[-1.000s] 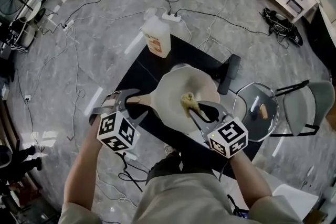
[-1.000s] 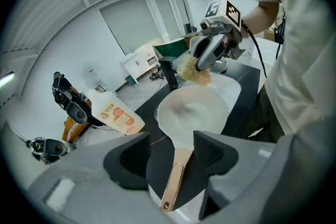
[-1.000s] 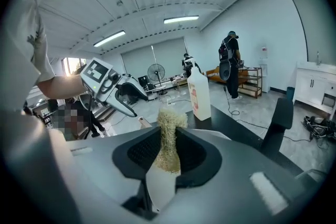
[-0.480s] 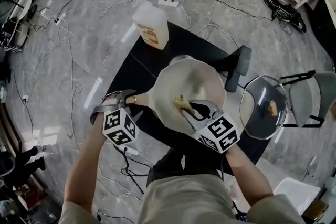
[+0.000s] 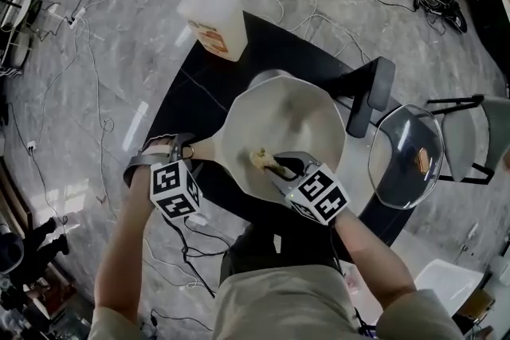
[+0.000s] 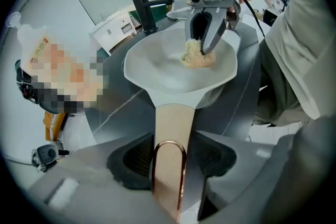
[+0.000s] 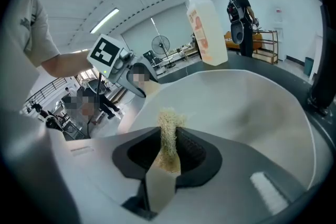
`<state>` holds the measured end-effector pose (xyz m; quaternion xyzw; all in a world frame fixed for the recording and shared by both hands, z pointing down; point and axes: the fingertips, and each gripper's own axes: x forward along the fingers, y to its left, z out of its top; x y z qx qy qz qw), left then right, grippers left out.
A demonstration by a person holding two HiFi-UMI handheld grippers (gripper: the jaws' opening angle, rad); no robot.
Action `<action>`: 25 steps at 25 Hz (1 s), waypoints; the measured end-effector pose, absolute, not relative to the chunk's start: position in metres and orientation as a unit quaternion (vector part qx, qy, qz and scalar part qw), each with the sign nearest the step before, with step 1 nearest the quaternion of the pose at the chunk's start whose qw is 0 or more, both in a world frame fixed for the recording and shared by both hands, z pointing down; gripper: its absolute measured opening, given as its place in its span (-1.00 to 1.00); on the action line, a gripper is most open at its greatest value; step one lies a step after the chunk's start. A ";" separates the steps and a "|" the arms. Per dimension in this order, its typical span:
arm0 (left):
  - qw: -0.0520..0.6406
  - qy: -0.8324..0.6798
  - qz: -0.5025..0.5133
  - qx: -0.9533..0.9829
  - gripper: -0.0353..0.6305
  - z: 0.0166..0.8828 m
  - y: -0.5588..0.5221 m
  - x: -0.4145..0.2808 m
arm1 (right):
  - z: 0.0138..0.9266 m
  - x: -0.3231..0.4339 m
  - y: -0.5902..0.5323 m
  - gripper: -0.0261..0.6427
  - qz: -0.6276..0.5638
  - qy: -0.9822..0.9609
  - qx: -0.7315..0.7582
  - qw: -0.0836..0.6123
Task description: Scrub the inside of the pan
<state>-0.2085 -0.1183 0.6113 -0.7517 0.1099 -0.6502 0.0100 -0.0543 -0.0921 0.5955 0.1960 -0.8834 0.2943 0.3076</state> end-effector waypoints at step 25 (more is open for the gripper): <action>0.008 0.086 -0.672 -0.735 -0.38 0.621 -0.118 -0.212 | 0.622 -0.117 -0.145 -0.64 0.306 -0.899 0.177 0.257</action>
